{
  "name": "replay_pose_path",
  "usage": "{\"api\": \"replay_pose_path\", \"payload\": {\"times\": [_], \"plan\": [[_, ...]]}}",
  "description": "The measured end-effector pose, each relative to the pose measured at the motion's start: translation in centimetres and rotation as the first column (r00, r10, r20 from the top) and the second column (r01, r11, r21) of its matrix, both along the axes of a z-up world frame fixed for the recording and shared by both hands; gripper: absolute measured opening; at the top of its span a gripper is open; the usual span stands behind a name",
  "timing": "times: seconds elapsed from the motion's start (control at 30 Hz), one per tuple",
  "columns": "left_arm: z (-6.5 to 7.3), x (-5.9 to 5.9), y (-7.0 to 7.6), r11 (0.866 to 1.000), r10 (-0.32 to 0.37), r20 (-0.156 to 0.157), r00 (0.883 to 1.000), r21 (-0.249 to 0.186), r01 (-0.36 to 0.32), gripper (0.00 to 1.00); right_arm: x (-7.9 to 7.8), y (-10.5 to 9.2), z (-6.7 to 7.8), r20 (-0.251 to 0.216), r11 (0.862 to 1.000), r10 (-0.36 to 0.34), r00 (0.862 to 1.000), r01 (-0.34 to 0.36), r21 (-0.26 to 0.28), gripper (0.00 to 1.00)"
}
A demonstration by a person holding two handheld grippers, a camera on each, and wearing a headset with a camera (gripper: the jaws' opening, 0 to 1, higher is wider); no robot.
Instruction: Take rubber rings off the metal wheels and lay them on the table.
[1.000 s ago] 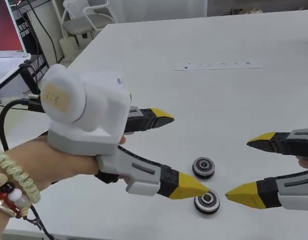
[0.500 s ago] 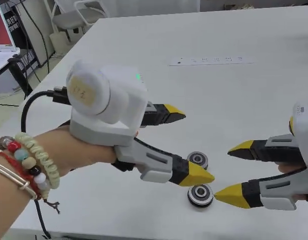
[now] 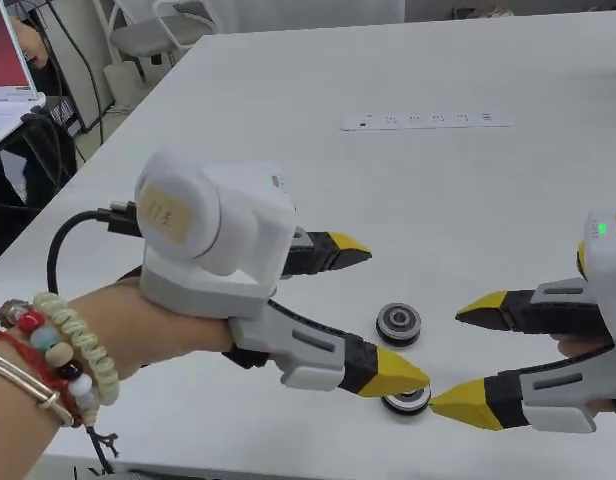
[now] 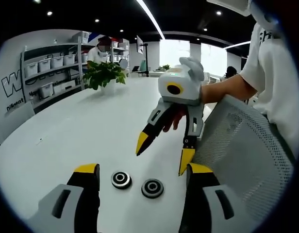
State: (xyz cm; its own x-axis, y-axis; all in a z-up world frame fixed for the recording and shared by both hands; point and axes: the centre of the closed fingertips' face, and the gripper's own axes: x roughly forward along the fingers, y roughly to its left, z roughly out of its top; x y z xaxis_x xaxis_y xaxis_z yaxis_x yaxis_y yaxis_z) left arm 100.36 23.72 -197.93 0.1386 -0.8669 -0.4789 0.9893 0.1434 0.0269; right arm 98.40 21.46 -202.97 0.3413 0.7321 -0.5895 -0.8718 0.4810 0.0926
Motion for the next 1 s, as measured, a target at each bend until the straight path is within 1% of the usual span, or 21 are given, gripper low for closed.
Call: {"api": "replay_pose_path", "payload": {"times": [0.07, 0.13, 0.2, 0.23, 0.3, 0.37, 0.4, 0.43, 0.47, 0.5, 0.6, 0.63, 0.7, 0.73, 0.87, 1.0], "plan": [[0.3, -0.2, 0.3, 1.000, -0.003, -0.006, 1.000, -0.001, 0.003, 0.73, -0.2, -0.1, 0.0, -0.002, 1.000, 0.002, 1.000, -0.002, -0.008, 0.57], [0.6, -0.6, 0.8, 1.000, -0.006, -0.012, 1.000, 0.007, 0.006, 0.80, -0.3, -0.3, 0.1, -0.003, 1.000, -0.002, 1.000, 0.002, -0.012, 0.59], [0.8, -0.9, 1.6, 1.000, -0.006, -0.006, 1.000, 0.013, 0.006, 0.87, -0.2, -0.8, 0.3, -0.003, 1.000, -0.015, 1.000, 0.015, -0.009, 0.61], [0.9, -0.9, 1.9, 1.000, -0.002, -0.003, 1.000, 0.014, 0.002, 0.88, -0.1, -1.0, 0.6, 0.000, 1.000, -0.025, 1.000, 0.025, -0.003, 0.62], [1.2, -0.8, 3.0, 1.000, 0.016, -0.004, 1.000, 0.020, -0.015, 0.90, -0.1, -1.2, 0.9, -0.001, 0.999, -0.034, 0.999, 0.034, 0.002, 0.64], [1.5, -0.5, 4.3, 0.998, 0.057, -0.007, 0.998, 0.015, -0.057, 0.95, -0.2, -1.4, 1.1, -0.005, 0.999, -0.042, 0.999, 0.042, 0.003, 0.69], [1.5, -0.2, 5.1, 0.996, 0.083, -0.009, 0.996, 0.016, -0.083, 0.99, -0.3, -1.5, 1.2, -0.004, 0.999, -0.043, 0.999, 0.043, 0.003, 0.71], [1.5, -0.1, 5.7, 0.995, 0.097, -0.009, 0.995, 0.023, -0.097, 0.99, -0.4, -1.6, 1.3, -0.006, 0.999, -0.042, 0.999, 0.042, 0.000, 0.74], [1.6, 0.2, 6.6, 0.992, 0.127, -0.009, 0.992, 0.024, -0.127, 0.99, -0.5, -1.7, 1.4, -0.008, 0.999, -0.043, 0.999, 0.043, -0.001, 0.76], [1.7, 0.3, 7.1, 0.989, 0.144, -0.007, 0.989, 0.023, -0.144, 0.99, -0.7, -1.9, 1.4, -0.010, 0.999, -0.047, 0.999, 0.047, -0.003, 0.77], [1.9, 0.6, 9.2, 0.980, 0.197, -0.002, 0.980, 0.021, -0.197, 0.99, -1.2, -2.4, 1.4, -0.019, 0.998, -0.060, 0.998, 0.060, -0.010, 0.84], [2.0, 0.8, 9.9, 0.975, 0.221, -0.004, 0.975, 0.017, -0.221, 0.99, -1.4, -2.6, 1.3, -0.023, 0.998, -0.067, 0.998, 0.066, -0.013, 0.87], [2.2, 1.1, 11.1, 0.966, 0.260, -0.007, 0.966, 0.004, -0.260, 0.99, -1.7, -3.1, 1.3, -0.024, 0.997, -0.079, 0.997, 0.079, -0.019, 0.89], [2.2, 1.1, 11.3, 0.964, 0.267, -0.007, 0.964, 0.002, -0.267, 0.99, -1.8, -3.3, 1.3, -0.026, 0.996, -0.087, 0.996, 0.087, -0.019, 0.90], [2.2, 1.3, 12.9, 0.949, 0.315, -0.012, 0.949, -0.002, -0.315, 0.99, -2.0, -4.0, 1.2, -0.031, 0.993, -0.115, 0.993, 0.115, -0.020, 0.94], [1.7, 1.5, 14.0, 0.934, 0.356, -0.026, 0.934, -0.006, -0.356, 0.99, -2.3, -4.5, 1.3, -0.037, 0.991, -0.136, 0.990, 0.136, -0.014, 0.96]]}}
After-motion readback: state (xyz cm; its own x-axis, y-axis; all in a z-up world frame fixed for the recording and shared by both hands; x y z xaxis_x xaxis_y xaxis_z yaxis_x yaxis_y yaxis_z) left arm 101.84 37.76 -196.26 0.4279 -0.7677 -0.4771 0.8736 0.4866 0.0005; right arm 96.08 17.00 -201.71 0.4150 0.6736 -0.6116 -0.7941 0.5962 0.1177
